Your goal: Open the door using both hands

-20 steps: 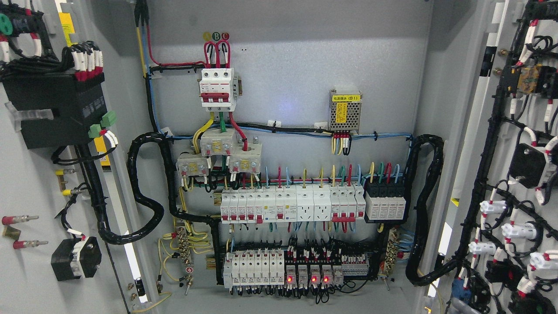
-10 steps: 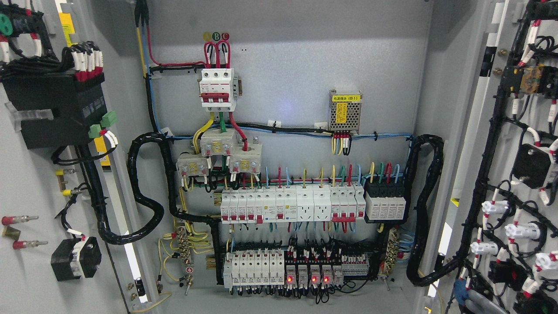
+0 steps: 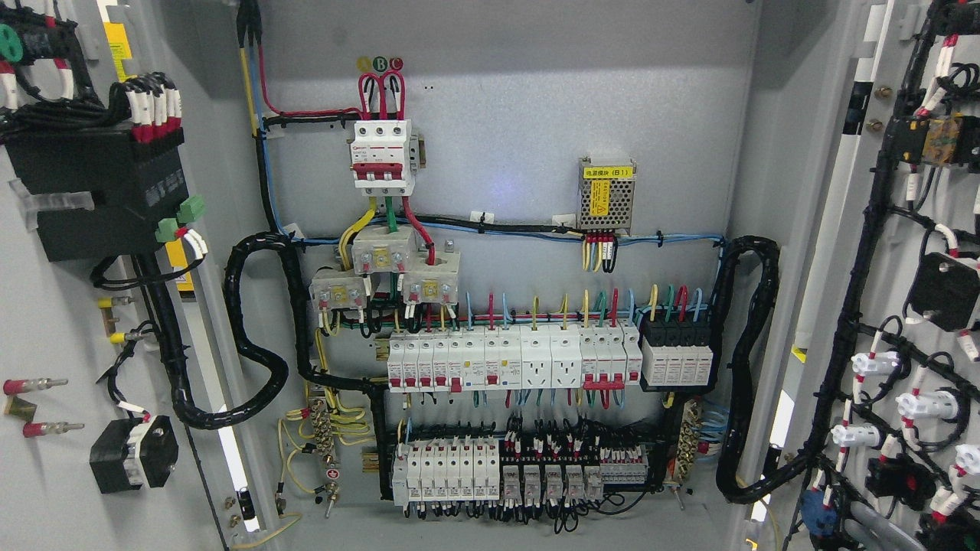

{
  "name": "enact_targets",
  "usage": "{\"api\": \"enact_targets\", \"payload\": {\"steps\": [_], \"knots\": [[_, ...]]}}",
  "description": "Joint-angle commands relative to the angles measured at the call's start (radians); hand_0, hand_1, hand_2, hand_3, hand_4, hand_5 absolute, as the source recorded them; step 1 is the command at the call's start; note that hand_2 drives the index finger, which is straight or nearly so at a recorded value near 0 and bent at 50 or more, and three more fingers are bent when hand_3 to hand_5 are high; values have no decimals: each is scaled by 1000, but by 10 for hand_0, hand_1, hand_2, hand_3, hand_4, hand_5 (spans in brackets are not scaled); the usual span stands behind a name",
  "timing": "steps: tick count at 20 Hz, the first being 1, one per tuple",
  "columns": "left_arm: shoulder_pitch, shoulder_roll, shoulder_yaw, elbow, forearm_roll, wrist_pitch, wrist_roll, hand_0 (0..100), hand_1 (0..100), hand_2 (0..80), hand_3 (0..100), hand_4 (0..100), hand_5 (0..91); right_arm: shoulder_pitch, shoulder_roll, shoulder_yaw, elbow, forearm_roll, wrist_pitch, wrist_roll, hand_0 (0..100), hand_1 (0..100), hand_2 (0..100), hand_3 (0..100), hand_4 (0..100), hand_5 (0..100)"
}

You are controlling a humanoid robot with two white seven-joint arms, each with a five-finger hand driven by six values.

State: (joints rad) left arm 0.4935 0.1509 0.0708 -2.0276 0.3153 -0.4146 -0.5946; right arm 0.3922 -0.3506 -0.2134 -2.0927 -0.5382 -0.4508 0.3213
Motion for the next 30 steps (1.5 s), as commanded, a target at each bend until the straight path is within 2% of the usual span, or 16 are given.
{"api": "enact_targets", "payload": {"steps": [1, 10, 14, 17, 30], "knots": [[2, -10, 115, 1, 4, 17, -1, 0, 0, 0, 0, 0, 0, 25, 2, -21, -1, -57, -5, -1, 201, 122, 0, 0, 0, 0], [-4, -11, 116, 3, 14, 19, 1, 0, 0, 0, 0, 0, 0, 27, 1, -26, -1, -63, -3, -1, 201, 121, 0, 0, 0, 0], [-9, -24, 158, 1, 88, 36, 1, 0, 0, 0, 0, 0, 0, 33, 1, -67, -1, -124, 3, -1, 202, 122, 0, 0, 0, 0], [-7, -22, 199, 1, 111, 36, 1, 0, 0, 0, 0, 0, 0, 45, -1, -86, 0, -140, 3, -1, 202, 122, 0, 0, 0, 0], [-4, -13, 386, 9, 280, 43, -4, 0, 0, 0, 0, 0, 0, 91, 1, -153, 2, -198, 3, -1, 202, 122, 0, 0, 0, 0]]}}
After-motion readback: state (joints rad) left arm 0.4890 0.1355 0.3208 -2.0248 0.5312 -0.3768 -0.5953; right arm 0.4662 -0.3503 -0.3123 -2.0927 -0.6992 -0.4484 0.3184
